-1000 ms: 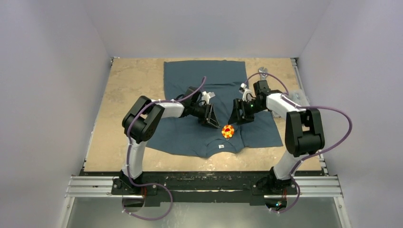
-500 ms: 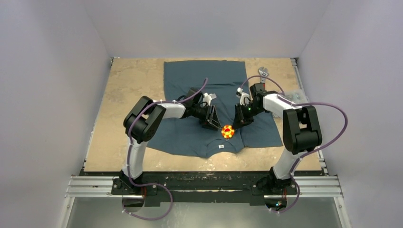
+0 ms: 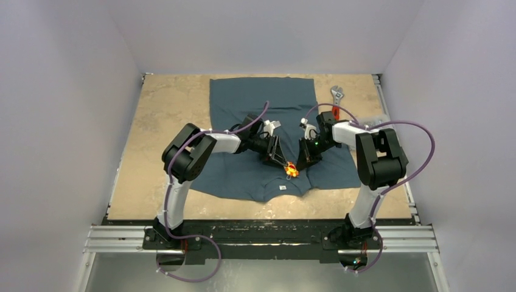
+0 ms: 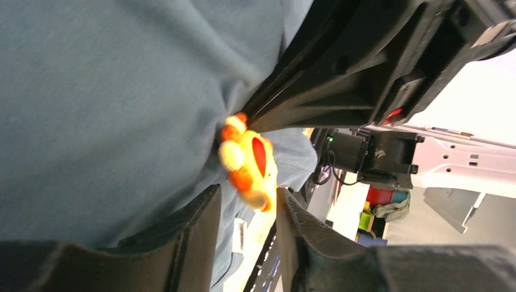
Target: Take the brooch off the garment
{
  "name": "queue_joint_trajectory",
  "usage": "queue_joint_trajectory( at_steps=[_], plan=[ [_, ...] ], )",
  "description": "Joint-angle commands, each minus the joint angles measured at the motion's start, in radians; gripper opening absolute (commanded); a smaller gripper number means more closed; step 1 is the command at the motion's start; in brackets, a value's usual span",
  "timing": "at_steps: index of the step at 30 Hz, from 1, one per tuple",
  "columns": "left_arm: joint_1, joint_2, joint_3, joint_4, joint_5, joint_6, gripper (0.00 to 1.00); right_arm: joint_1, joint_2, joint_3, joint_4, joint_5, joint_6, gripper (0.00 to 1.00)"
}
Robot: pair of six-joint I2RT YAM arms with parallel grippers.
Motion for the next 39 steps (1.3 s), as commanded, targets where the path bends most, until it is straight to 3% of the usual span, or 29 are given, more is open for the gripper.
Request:
queue_joint_trajectory(
  at_steps=[1, 7, 10, 15, 20, 24, 28, 30, 34, 39],
  plan=[
    [-0.014, -0.038, 0.027, 0.136, 0.04, -0.084, 0.34, 0.035, 0.025, -0.015, 0.096, -0.015, 0.007, 0.13],
    [-0.02, -0.086, 0.026, 0.128, 0.033, -0.095, 0.24, 0.095, 0.035, 0.03, 0.143, -0.093, 0.083, 0.18],
    [-0.02, -0.089, 0.016, 0.105, 0.024, -0.093, 0.21, 0.093, 0.029, 0.066, 0.102, -0.073, 0.045, 0.25],
    [-0.02, -0.082, 0.01, 0.061, -0.016, -0.087, 0.2, -0.012, 0.007, 0.108, -0.041, 0.05, -0.069, 0.38],
    [-0.021, -0.064, 0.04, 0.023, -0.027, -0.068, 0.18, -0.094, -0.061, 0.118, -0.159, 0.025, -0.139, 0.59],
    [-0.02, -0.053, 0.047, 0.025, -0.029, -0.07, 0.18, -0.099, -0.129, 0.11, -0.206, -0.021, -0.13, 0.63],
    [-0.024, -0.047, 0.048, 0.038, -0.026, -0.078, 0.19, -0.099, -0.154, 0.087, -0.183, -0.02, -0.104, 0.63],
    [-0.025, -0.055, 0.044, 0.026, -0.035, -0.074, 0.29, -0.099, -0.147, 0.088, -0.189, -0.019, -0.105, 0.61],
    [-0.022, -0.061, 0.039, -0.05, -0.074, -0.045, 0.46, -0.095, -0.15, 0.067, -0.168, -0.024, -0.077, 0.39],
    [-0.023, -0.047, 0.025, -0.048, -0.102, -0.044, 0.5, -0.074, -0.113, 0.027, -0.101, -0.009, -0.029, 0.2]
  ],
)
